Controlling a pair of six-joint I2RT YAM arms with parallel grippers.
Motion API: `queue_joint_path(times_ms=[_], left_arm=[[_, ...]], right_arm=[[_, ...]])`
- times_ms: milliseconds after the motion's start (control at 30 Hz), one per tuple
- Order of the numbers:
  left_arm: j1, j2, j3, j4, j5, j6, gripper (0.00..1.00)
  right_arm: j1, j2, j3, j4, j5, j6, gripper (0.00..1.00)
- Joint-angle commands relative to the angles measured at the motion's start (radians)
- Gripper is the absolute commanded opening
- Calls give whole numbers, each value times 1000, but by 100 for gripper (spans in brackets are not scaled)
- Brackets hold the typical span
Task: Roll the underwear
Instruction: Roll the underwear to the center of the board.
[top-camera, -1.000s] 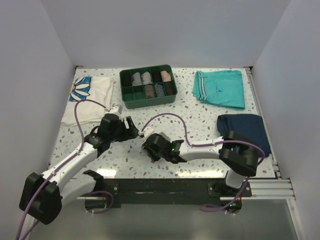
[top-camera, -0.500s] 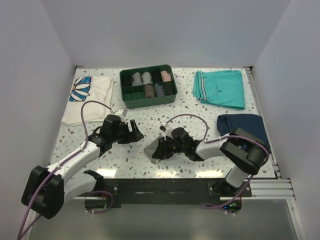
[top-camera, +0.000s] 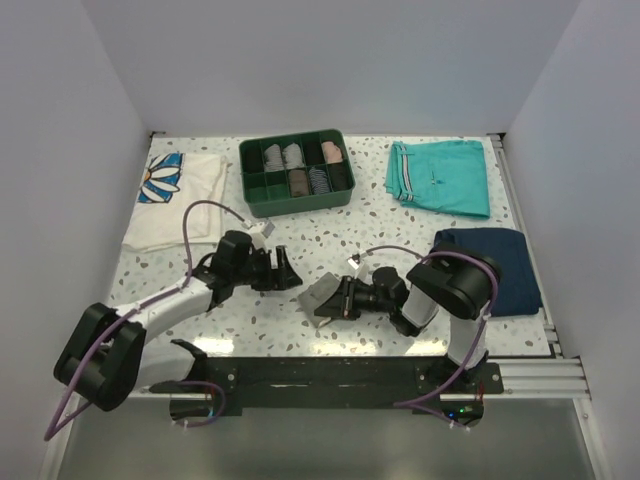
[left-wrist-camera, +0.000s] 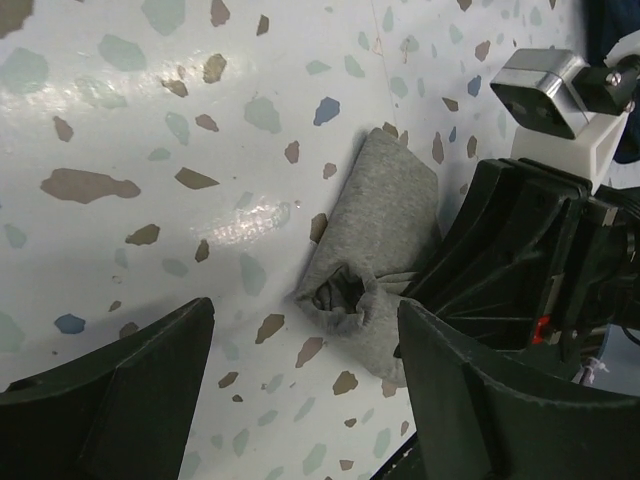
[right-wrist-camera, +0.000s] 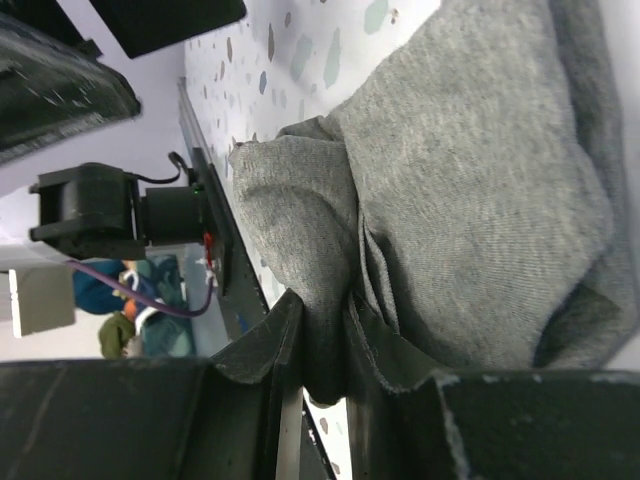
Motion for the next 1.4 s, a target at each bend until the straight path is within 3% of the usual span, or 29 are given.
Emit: queue_joint_path(times_ms=[0,233,400,567,767,867,1000,1167,1367], left_arm=[[-66,63,7,70,0,28,79],[-127,152,-4,152,-3,-1,79],[-133,183,-25,198,10,-16,77],[-143,220,-22,235,32,-18,55],[-152,238,-41,279,66,-42,47],[-155,252,-41,291,72,-48,32],[-156,264,-2,264,70,-50,0],[-164,281,56,213,52,-31,0],[-169,273,114,163,41,-21,0]], right_arm=[[-1,17,-47,126,40,56,14],[-1,-121,-24,-147,78,-52,14],[-1,-165,-21,-226,94,-81,14],[-1,-179,-22,-246,98,-93,14],[-1,-228,-2,-353,112,-138,15],[1,-250,11,-411,117,-164,15],[2,-300,54,-595,138,-233,27],[79,-455,218,-1086,308,-449,53],[174,-552,369,-1402,592,-602,62]])
